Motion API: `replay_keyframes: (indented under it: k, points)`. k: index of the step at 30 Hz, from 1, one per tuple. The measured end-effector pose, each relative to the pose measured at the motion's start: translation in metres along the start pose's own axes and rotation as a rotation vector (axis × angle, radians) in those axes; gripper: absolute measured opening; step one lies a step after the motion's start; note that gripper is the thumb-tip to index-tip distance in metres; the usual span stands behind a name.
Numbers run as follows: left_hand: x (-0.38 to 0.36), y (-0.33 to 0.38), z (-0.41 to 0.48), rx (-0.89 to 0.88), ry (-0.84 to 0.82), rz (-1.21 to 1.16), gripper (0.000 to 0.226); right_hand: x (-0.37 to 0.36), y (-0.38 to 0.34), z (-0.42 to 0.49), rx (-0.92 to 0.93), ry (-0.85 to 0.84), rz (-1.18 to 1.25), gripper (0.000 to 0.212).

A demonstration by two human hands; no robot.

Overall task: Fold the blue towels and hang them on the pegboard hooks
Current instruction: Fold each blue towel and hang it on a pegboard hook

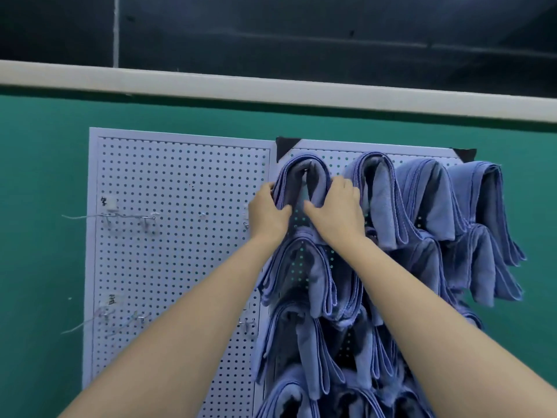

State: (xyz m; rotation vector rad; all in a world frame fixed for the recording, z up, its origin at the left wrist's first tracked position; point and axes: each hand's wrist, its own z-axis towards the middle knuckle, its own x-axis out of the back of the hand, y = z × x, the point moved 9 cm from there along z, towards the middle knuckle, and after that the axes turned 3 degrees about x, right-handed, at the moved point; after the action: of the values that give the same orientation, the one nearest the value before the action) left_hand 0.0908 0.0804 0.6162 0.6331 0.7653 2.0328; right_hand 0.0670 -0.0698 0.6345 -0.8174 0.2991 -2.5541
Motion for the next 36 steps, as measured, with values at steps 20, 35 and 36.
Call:
replay_keyframes:
  k: [20, 35, 36]
  points:
    - [0.043, -0.012, -0.067, 0.175, -0.151, -0.03, 0.036, 0.019, 0.002, -0.069, 0.087, -0.271, 0.148, 0.046]
    - [0.167, -0.108, -0.249, 0.425, -0.372, 0.148, 0.009, -0.038, -0.045, -0.292, 0.154, -0.719, 0.259, 0.026]
    - [0.175, -0.125, -0.257, 0.459, -0.376, 0.157, 0.009, -0.051, -0.045, -0.305, 0.15, -0.755, 0.257, 0.027]
